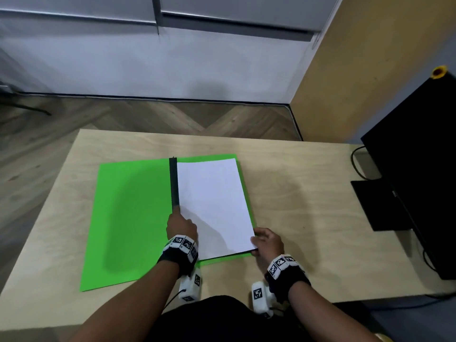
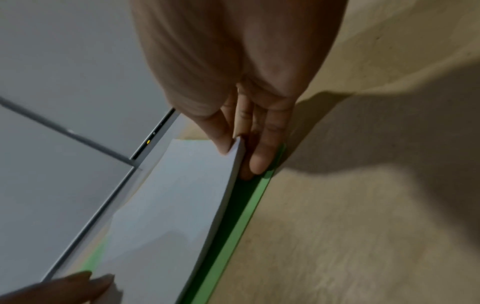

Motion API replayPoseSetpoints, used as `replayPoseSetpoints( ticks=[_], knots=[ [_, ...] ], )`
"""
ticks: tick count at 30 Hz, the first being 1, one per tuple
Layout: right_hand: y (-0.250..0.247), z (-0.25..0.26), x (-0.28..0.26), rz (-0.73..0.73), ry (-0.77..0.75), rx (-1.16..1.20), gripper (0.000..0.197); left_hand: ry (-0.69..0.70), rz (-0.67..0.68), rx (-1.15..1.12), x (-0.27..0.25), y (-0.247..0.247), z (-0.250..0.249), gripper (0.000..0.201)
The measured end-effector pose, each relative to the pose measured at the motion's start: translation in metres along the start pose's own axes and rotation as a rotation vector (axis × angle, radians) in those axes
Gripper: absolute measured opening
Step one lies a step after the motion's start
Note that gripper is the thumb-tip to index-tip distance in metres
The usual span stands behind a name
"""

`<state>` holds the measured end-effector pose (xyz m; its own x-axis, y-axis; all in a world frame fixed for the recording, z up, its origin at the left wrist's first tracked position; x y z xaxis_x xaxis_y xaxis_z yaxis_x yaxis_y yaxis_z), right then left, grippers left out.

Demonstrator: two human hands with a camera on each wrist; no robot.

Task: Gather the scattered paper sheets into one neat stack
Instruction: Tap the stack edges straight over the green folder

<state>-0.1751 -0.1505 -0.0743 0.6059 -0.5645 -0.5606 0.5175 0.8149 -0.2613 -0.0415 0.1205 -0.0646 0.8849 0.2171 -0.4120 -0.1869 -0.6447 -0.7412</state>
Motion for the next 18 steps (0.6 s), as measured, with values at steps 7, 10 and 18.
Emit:
replayPoseSetpoints(
  ticks=[7, 10, 18],
  knots=[
    [-0.002, 0.002, 0.011, 0.017, -0.025, -0.181, 0.026, 0.050, 0.009, 0.113, -0.003, 0.001, -0.004, 0.051],
    [-0.001, 0.008, 0.010, 0.010, -0.061, -0.282, 0.029, 0.090, 0.013, 0.279, -0.003, -0.001, -0.007, 0.042],
    [0.001, 0.015, 0.005, -0.003, -0.125, -0.440, 0.032, 0.115, -0.047, 0.275, -0.012, -0.002, -0.009, 0.066]
  ],
)
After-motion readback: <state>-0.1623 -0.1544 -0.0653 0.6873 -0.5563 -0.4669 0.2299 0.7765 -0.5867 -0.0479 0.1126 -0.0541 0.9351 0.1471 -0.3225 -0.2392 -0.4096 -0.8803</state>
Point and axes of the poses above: each hand's wrist, its own x-axis towards the middle knuckle, its own y-axis out of the palm, z = x × y, the point moved 7 cm from there along x, towards the middle knuckle, and after that the axes turned 4 degrees about x, right-handed, at the moved point
